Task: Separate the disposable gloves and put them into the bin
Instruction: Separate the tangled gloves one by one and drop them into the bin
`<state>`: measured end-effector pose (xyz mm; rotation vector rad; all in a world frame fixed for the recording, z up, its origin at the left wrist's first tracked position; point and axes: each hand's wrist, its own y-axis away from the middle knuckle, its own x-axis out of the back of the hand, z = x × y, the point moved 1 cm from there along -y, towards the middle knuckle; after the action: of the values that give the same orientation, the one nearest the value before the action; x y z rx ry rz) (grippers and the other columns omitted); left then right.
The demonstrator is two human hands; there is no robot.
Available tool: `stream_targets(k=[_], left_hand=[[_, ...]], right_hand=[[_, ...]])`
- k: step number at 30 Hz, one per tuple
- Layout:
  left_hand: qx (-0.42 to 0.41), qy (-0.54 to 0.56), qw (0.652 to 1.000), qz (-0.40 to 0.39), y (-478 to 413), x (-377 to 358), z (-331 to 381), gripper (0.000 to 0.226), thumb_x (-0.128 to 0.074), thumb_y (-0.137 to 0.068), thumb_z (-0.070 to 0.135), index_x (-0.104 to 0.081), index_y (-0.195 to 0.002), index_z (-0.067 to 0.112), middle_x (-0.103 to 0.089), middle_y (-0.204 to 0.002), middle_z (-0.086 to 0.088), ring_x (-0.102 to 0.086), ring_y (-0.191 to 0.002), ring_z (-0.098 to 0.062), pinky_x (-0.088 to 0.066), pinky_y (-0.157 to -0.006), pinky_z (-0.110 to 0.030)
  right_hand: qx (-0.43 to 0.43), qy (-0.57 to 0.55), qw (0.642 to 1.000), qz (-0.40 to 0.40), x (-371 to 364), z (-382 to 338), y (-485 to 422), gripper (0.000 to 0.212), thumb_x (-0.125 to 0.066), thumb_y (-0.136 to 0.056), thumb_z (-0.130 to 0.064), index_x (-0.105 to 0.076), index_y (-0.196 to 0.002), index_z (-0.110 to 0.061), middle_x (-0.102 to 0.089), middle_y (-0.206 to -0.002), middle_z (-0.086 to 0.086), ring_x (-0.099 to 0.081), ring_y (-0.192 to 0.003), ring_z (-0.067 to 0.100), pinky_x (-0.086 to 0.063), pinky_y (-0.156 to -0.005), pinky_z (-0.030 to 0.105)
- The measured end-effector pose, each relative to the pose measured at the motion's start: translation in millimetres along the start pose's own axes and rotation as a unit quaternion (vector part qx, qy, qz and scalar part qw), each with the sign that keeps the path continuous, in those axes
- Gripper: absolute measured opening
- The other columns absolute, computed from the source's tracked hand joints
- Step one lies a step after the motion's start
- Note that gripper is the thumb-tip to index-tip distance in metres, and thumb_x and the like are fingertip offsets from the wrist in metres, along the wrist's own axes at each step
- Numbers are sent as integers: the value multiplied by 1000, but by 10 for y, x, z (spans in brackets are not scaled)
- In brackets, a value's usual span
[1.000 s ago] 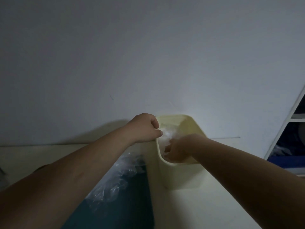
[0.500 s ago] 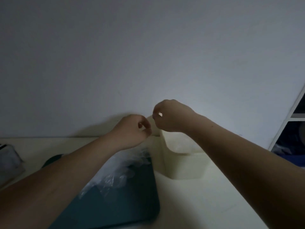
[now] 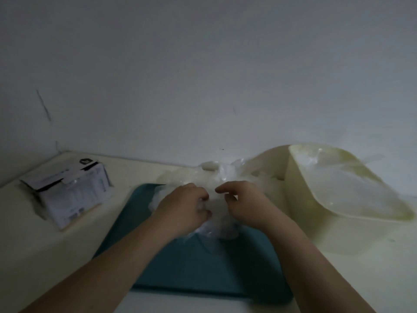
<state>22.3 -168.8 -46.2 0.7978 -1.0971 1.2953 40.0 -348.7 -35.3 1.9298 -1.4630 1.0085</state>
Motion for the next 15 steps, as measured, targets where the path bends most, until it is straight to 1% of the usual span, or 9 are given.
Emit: stream_targets(k=[2, 4, 6, 7, 9, 11, 13, 14, 15], left_hand=[[-2, 29, 999, 26, -47, -10, -62, 18, -62, -97, 41, -78, -103, 37, -68, -99, 11, -61, -83, -8, -54, -79, -28], [1, 71, 997, 33, -90, 18, -98, 18, -61, -100, 35, -79, -98, 35, -71, -94, 12, -64, -81, -7, -57, -80, -30], [4, 128, 991, 45, -118, 65, -128, 15, -63, -99, 32, -77, -93, 32, -72, -92, 13, -67, -82, -7, -60, -82, -35], [6, 156, 986, 53, -131, 98, -142, 14, -63, -100, 31, -75, -92, 32, -72, -92, 14, -67, -84, -6, -60, -82, -35], [1, 202, 976, 76, -166, 191, -158, 12, -63, -101, 29, -71, -92, 31, -71, -93, 15, -66, -89, -4, -58, -83, -32], [-4, 243, 964, 104, -181, 319, -182, 12, -64, -102, 29, -69, -91, 30, -71, -93, 15, -65, -91, 0, -55, -82, -25], [-9, 296, 948, 119, -153, 456, -177, 12, -65, -102, 27, -70, -91, 29, -74, -90, 14, -67, -87, 2, -52, -77, -16], [-12, 323, 938, 124, -134, 530, -169, 12, -66, -102, 25, -72, -91, 27, -75, -88, 13, -68, -83, 2, -51, -73, -13], [-14, 352, 928, 125, -105, 586, -155, 12, -66, -101, 24, -73, -91, 25, -77, -85, 11, -69, -77, 1, -50, -70, -12]], right_hand=[[5, -15, 1000, -1, -15, -7, -55, 50, -48, -98, 0, -67, -136, -27, -64, -142, -4, -56, -133, 17, -44, -112, 27], [16, -31, 999, -10, -2, -18, -77, 63, -48, -92, 6, -62, -139, -33, -59, -146, -9, -51, -138, 14, -43, -110, 25], [40, -21, 998, -31, 39, -16, -71, 72, -49, -88, 7, -55, -145, -36, -51, -152, -14, -42, -144, 10, -41, -112, 24], [55, -11, 997, -50, 70, -12, -59, 76, -51, -88, 6, -49, -150, -37, -45, -156, -16, -38, -146, 8, -40, -114, 25], [88, 10, 992, -90, 131, -22, -22, 83, -63, -89, -3, -34, -158, -40, -33, -161, -22, -30, -149, 3, -31, -123, 29], [126, 19, 986, -103, 172, -52, -1, 97, -80, -86, -18, -22, -159, -42, -21, -160, -28, -18, -151, -3, -19, -126, 27], [145, 7, 987, -74, 191, -61, 12, 110, -89, -79, -32, -17, -160, -45, -16, -163, -27, -9, -155, -1, -16, -129, 34], [142, -11, 989, -43, 196, -64, 17, 113, -91, -76, -38, -17, -161, -47, -17, -166, -25, -10, -157, 1, -18, -129, 38], [137, -34, 990, -7, 201, -81, 35, 112, -91, -74, -45, -20, -160, -49, -21, -167, -23, -15, -156, 1, -22, -128, 39]])
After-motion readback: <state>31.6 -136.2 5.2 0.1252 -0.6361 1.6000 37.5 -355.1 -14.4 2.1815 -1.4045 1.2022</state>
